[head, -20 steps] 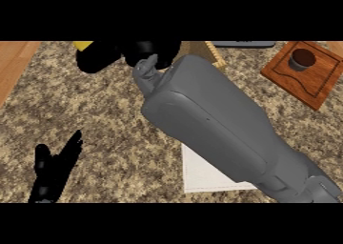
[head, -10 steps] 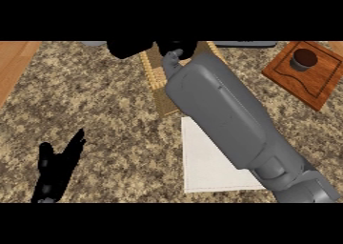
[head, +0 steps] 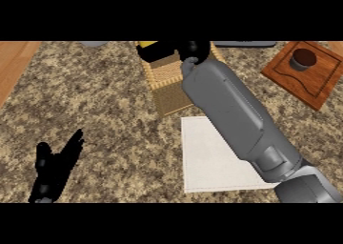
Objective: Pick the lemon from the placemat and place it in the basket
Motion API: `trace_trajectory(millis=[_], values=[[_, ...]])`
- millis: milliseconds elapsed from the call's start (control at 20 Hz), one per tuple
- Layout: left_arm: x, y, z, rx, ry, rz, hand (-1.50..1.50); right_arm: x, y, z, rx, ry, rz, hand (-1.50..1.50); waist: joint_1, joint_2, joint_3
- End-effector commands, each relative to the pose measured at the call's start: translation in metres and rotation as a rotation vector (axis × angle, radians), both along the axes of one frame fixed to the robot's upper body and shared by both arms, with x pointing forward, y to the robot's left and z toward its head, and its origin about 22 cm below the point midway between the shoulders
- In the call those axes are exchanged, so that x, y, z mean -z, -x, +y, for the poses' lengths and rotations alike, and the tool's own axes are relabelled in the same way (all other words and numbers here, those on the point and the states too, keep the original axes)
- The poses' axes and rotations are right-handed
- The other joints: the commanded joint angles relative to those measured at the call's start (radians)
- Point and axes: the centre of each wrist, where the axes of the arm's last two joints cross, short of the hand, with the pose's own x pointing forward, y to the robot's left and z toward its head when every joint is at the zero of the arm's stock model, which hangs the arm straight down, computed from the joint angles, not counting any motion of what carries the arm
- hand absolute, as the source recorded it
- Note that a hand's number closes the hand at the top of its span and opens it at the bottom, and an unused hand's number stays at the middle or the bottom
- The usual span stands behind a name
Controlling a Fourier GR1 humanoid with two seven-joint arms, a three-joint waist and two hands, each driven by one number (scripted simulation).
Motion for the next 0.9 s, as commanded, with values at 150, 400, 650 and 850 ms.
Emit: trace_trajectory(millis=[150,400,650,850], values=[[0.017,0.013,0.004,-0.018,0.015,0.06,0.0,0.013,-0.024,-0.035,0.039,0.224,0.021,1.5,-0.005,0.004,-0.009],[0.03,0.015,-0.01,-0.029,0.001,0.084,0.0,0.021,-0.023,-0.052,0.013,0.234,-0.045,-1.5,-0.019,0.0,-0.008],[0.025,0.003,0.001,-0.033,0.0,0.072,0.0,-0.019,-0.031,-0.054,0.038,0.152,-0.088,-1.5,-0.02,0.0,-0.009],[0.02,0.016,0.008,-0.05,0.01,0.076,0.0,0.001,-0.026,-0.066,0.1,0.042,-0.095,-1.5,-0.024,-0.004,-0.008]])
